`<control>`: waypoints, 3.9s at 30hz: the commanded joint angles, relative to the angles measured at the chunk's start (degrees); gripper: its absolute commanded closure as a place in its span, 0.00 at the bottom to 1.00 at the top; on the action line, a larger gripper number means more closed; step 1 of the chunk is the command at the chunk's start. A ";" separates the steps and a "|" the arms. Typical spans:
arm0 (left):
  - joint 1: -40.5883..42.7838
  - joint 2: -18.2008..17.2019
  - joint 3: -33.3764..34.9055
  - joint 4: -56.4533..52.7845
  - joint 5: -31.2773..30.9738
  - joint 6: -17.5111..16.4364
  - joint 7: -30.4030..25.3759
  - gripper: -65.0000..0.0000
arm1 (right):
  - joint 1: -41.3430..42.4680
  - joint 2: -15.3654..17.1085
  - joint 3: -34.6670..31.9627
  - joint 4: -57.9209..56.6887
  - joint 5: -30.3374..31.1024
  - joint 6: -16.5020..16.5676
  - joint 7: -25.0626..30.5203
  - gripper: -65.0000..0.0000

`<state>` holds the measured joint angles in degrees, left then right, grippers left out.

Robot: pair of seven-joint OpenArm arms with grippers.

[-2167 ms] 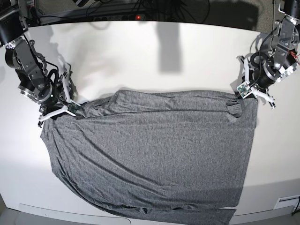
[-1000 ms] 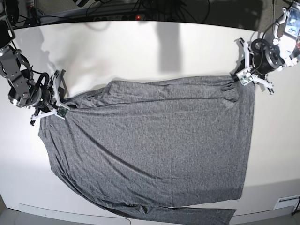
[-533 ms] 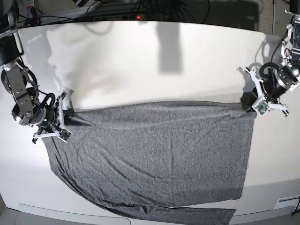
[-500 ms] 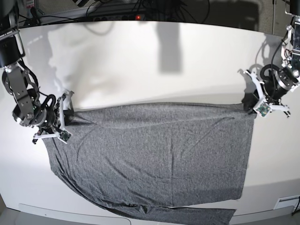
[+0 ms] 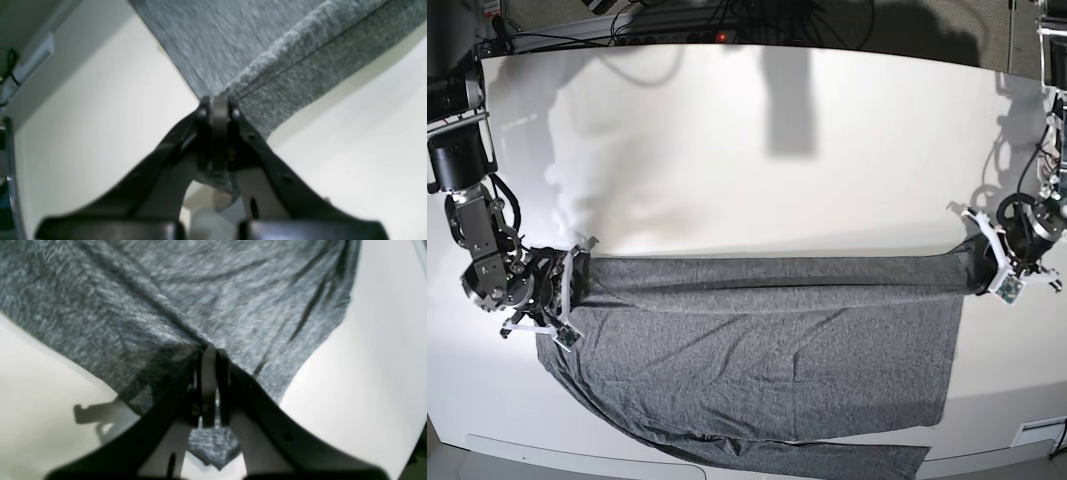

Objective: Fold the T-shirt properly
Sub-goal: 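Carry both held corners over the shirt toward the hem, then lay the folded edge down at the hem and open both grippers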

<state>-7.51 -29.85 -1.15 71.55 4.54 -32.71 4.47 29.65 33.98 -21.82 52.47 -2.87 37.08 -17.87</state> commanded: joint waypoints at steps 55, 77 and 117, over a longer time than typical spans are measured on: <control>-8.63 3.19 -0.63 -7.39 -25.18 1.03 14.19 1.00 | 2.58 -1.90 0.50 0.66 19.41 -17.40 -8.26 1.00; -4.76 9.16 -0.63 -20.94 -22.14 0.24 3.58 1.00 | -1.81 -0.50 0.50 -8.87 21.11 -14.36 -6.75 1.00; 41.51 5.07 -10.08 12.76 -21.92 -0.35 3.56 1.00 | -69.46 2.71 39.12 34.01 18.16 -17.99 -3.26 1.00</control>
<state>33.34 -23.97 -10.90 84.18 -18.90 -33.50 5.91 -38.85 35.88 17.15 86.61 16.08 18.90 -18.02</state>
